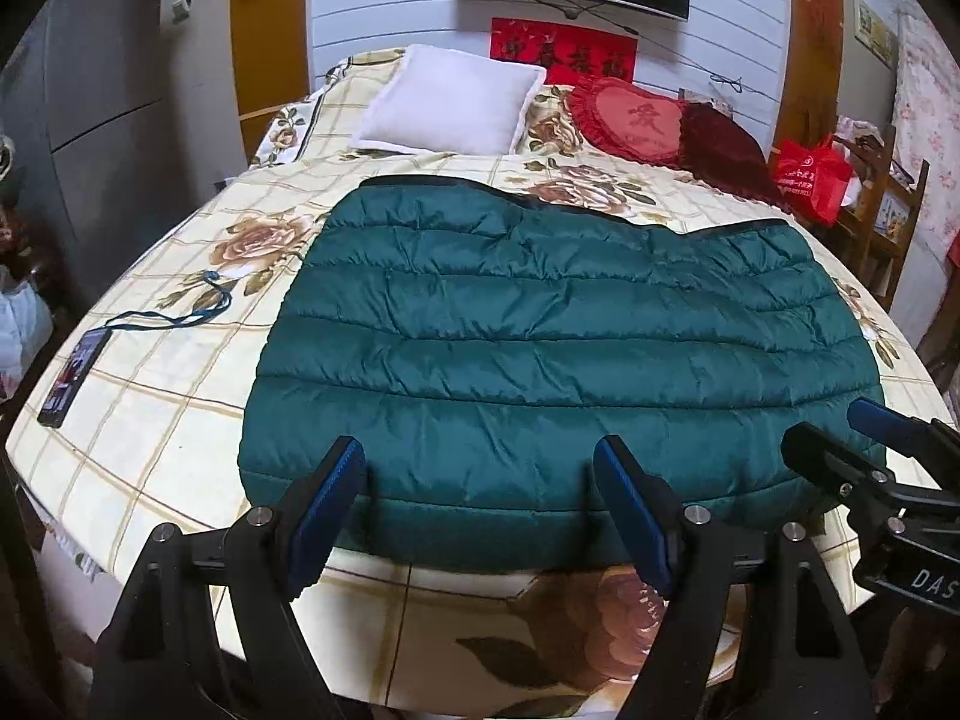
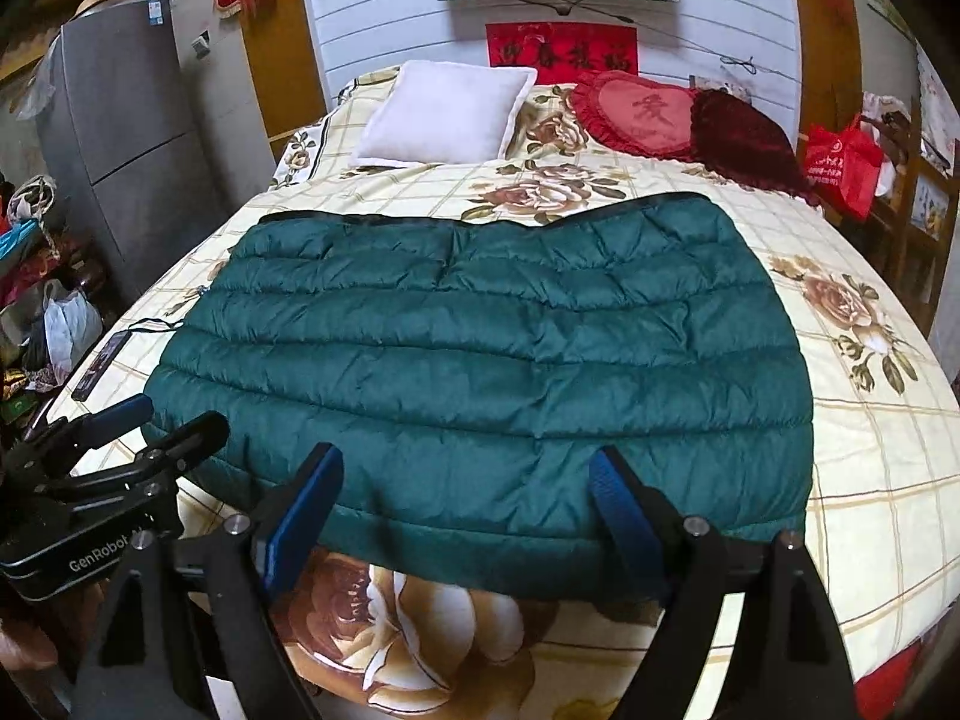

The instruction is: Fold large clothes

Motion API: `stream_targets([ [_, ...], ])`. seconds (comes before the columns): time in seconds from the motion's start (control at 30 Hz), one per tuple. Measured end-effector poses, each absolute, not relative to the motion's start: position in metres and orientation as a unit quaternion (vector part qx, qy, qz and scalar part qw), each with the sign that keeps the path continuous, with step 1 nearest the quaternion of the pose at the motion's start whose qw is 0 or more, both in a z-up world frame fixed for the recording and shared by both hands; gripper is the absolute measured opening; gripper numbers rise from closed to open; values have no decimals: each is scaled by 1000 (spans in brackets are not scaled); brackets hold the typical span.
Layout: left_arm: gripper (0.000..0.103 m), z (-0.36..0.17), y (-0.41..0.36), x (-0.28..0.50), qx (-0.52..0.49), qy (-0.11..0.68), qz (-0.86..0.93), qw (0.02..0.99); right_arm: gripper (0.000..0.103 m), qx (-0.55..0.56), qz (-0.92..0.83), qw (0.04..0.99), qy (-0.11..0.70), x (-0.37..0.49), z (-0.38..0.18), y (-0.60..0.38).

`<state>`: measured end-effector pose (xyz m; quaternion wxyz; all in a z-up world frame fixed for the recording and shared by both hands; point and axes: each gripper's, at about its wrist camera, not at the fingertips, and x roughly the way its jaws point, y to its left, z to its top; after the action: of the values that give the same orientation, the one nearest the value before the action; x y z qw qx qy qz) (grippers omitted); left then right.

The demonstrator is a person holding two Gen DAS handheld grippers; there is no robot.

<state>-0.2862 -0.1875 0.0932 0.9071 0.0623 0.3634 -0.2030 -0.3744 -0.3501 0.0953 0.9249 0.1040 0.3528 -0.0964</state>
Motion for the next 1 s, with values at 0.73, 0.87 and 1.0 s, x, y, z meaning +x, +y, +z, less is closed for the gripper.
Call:
stream_targets([
  [0.73, 58, 92, -193, -291, 72, 361, -203, 907, 87, 109, -99, 923, 354, -374, 91, -353],
  [0.87, 58, 92, -193, -291, 73, 360, -203, 907, 88, 110, -101, 923, 354, -374, 91, -354],
  [1.0, 58, 92, -195, -292, 74, 361, -204, 907, 88, 114, -103, 922, 355, -373, 90, -356],
])
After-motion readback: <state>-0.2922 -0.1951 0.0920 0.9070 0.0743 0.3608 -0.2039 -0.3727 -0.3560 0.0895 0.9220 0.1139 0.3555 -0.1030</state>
